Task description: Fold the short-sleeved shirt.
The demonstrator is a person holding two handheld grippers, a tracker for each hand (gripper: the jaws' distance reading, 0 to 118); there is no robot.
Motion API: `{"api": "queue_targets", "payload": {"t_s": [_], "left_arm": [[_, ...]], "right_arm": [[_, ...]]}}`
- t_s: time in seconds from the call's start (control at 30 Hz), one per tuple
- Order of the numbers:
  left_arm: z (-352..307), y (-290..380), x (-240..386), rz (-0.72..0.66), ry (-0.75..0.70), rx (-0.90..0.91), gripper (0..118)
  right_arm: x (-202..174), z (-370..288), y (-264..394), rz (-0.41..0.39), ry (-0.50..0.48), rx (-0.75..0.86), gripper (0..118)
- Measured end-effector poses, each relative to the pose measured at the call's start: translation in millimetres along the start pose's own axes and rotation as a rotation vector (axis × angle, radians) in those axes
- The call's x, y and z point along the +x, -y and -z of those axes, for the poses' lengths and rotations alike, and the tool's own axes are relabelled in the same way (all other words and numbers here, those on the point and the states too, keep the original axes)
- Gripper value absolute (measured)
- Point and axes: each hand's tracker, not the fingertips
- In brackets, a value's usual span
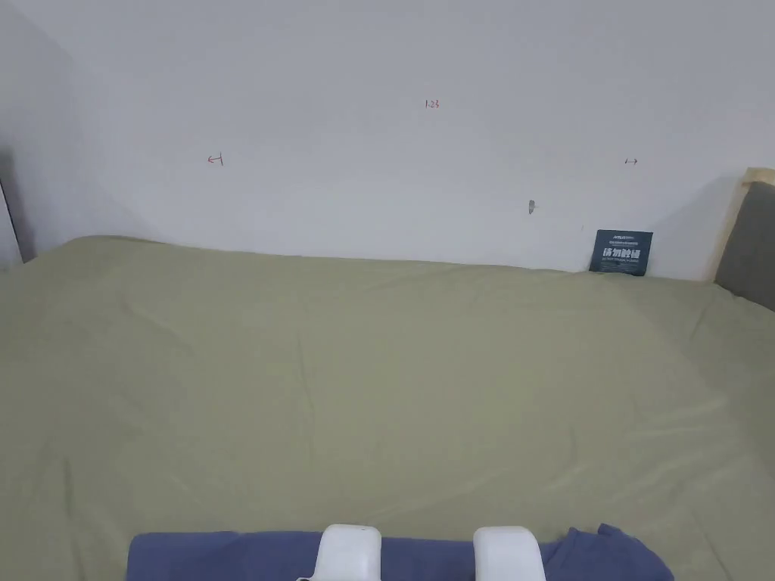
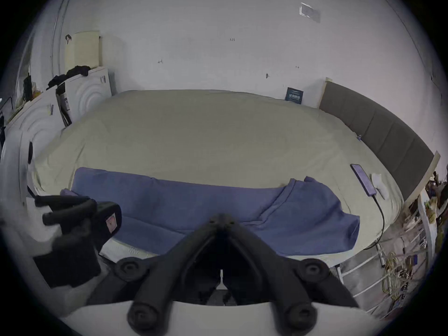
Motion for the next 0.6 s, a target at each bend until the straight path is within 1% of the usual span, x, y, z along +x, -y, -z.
{"api": "queue_targets", "payload": {"t_s": [0.17,0.27,0.33,0.37,0.43,0.47,0.53,0.57,0.6], "left_arm": [[-3.0,-13.2,-15.1,-0.01,-0.003,0.009,0],[-9.7,-36.8,-47.5,-0.02,0.051,0.026,0],[-17.5,-58.0,-91.0,-0.074,0.072,0.05,0],[-19.9,-66.9,-117.5,-0.116,0.059,0.056,0],[-18.1,-77.7,-171.8,-0.191,0.093,0.043,0],[-12.4,-83.0,-203.2,-0.213,0.148,-0.008,0],[3.4,-78.8,-254.7,-0.266,0.306,-0.076,0],[16.3,-72.7,-282.8,-0.3,0.46,-0.139,2],[26.0,-65.6,-300.6,-0.325,0.6,-0.182,9]], "right_arm": [[4.8,-1.8,-6.2,0.006,-0.011,0.006,1],[20.1,-7.9,-14.9,0.018,-0.02,0.018,1],[33.5,-10.5,-22.4,0.028,-0.012,0.033,1],[42.3,-12.6,-26.2,0.04,-0.006,0.041,1],[55.4,-14.1,-31.8,0.067,0.01,0.052,1],[62.7,-14.2,-34.2,0.078,0.009,0.056,1],[74.0,-14.0,-38.0,0.102,0.015,0.068,1],[79.8,-13.2,-41.5,0.111,0.009,0.066,1],[83.5,-11.6,-45.3,0.115,-0.011,0.058,1]]}}
